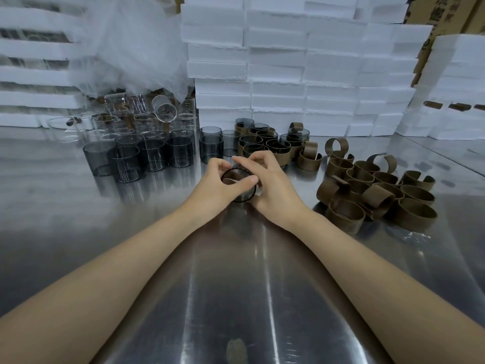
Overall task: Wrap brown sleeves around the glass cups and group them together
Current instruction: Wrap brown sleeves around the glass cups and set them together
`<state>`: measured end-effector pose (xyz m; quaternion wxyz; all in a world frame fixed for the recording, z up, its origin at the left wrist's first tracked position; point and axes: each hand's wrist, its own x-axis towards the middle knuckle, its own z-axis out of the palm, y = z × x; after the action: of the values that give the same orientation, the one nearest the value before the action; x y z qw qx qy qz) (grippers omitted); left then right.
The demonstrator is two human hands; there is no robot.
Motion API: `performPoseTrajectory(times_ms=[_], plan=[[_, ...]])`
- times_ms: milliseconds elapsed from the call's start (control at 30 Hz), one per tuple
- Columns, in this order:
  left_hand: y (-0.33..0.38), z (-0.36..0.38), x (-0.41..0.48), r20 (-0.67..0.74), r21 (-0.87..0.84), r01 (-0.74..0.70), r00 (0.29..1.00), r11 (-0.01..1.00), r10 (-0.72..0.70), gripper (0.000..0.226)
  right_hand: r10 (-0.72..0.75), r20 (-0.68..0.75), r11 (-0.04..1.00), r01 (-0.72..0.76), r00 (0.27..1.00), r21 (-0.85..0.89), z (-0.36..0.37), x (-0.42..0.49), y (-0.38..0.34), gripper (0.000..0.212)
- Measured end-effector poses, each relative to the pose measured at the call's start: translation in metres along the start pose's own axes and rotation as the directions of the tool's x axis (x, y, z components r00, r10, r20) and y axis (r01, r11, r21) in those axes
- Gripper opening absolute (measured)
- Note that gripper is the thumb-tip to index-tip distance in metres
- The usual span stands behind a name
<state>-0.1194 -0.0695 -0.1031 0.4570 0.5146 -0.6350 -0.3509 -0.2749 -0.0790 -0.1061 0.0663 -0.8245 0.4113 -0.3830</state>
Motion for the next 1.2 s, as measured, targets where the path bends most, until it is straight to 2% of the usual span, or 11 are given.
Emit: performPoseTrajectory(times_ms=[133,267,367,567,700,800,933,1033,1133,1200], plan=[[-0.002,0.000,-0.001,0.019,0.063,-0.047,0.999,0.997,0.046,0.064,0.052,0.000,0.997,-0.052,0.999,0.056,0.000,0.000,0.001,0.066],[-0.003,0.000,-0.002,0.067,0.081,-0.085,0.995,0.993,0.079,0.068,0.129,-0.037,0.972,-0.119,0.991,0.200,0.000,0.001,0.000,0.061],[-0.005,0.001,-0.001,0.077,0.050,-0.120,0.990,0.992,0.116,0.065,0.205,-0.062,0.940,-0.179,0.977,0.291,-0.002,0.002,0.000,0.065],[-0.005,-0.002,0.002,0.101,-0.001,-0.149,0.984,0.989,0.148,0.060,0.285,-0.061,0.906,-0.248,0.956,0.341,-0.005,0.005,0.004,0.071],[0.001,-0.002,0.001,0.070,-0.070,-0.125,0.989,0.990,0.130,0.034,0.293,-0.066,0.908,-0.256,0.954,0.331,-0.004,0.007,0.008,0.075],[0.004,-0.004,0.004,-0.010,-0.170,-0.043,0.999,0.985,0.042,0.038,0.268,-0.082,0.924,-0.231,0.960,0.305,-0.003,0.006,0.007,0.077],[-0.003,-0.004,0.004,-0.011,-0.157,-0.103,0.995,0.982,0.103,0.037,0.244,-0.091,0.931,-0.207,0.965,0.302,-0.003,0.003,0.004,0.075],[-0.008,-0.004,0.007,-0.027,-0.114,-0.122,0.992,0.986,0.119,0.031,0.236,-0.047,0.928,-0.211,0.971,0.306,-0.004,0.006,0.003,0.071],[-0.008,-0.003,0.006,-0.003,-0.113,-0.112,0.994,0.987,0.112,0.044,0.307,0.013,0.862,-0.284,0.951,0.420,-0.005,0.005,0.001,0.065],[-0.006,-0.002,0.003,0.046,-0.076,-0.149,0.987,0.986,0.152,0.055,0.395,0.067,0.725,-0.356,0.916,0.590,-0.005,0.003,-0.002,0.068]])
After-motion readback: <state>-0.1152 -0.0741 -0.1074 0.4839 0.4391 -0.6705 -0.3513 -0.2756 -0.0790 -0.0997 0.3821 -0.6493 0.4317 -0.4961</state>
